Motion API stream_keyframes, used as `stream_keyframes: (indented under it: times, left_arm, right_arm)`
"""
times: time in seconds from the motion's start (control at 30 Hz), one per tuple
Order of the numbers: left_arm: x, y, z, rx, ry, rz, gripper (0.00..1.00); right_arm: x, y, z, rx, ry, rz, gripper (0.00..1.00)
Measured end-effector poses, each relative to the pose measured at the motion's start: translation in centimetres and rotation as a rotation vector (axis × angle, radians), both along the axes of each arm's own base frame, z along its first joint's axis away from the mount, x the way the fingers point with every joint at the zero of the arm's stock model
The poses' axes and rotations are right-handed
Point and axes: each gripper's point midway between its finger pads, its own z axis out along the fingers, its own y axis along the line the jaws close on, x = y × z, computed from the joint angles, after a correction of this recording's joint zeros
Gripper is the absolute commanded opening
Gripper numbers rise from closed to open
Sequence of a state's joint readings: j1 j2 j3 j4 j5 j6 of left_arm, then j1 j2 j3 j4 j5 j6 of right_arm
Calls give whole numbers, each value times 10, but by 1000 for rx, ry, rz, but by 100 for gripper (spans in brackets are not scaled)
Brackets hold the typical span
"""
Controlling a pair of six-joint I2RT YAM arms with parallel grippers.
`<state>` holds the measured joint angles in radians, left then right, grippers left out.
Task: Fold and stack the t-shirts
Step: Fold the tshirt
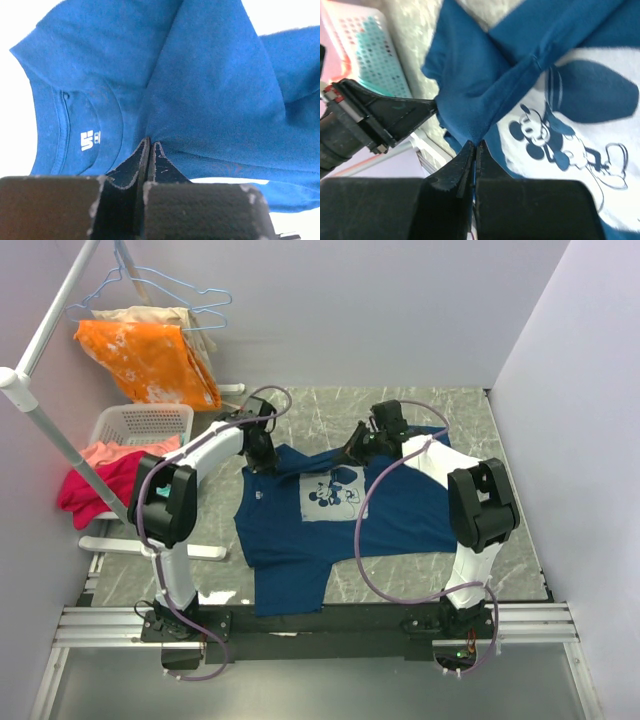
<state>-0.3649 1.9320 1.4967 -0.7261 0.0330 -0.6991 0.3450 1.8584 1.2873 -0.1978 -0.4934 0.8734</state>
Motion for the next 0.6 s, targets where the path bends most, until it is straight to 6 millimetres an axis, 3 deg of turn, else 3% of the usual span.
stream_keyframes:
  times: [0.07, 0.1, 0.2, 0.27, 0.43, 0.6]
  left_arm:
    - [-6, -1, -1, 2, 1, -7, 4]
    - [-11, -1, -3, 3, 5, -11, 18]
    - [-26, 2, -7, 26, 18, -27, 44]
    - [-36, 14, -13, 72, 41, -13, 53]
    - [-45, 33, -14, 129, 52, 22, 54]
    - [-47, 23, -4, 124, 19, -7, 51]
  right_arm:
    - [-6, -2, -5, -11, 24, 9, 0]
    - [-10, -3, -8, -18, 42, 12, 0]
    - [-23, -8, -22, -46, 97, 21, 0]
    - [-27, -19, -31, -78, 133, 2, 0]
    - [-28, -38, -55, -135, 206, -43, 0]
    - [-32, -41, -72, -162, 247, -49, 0]
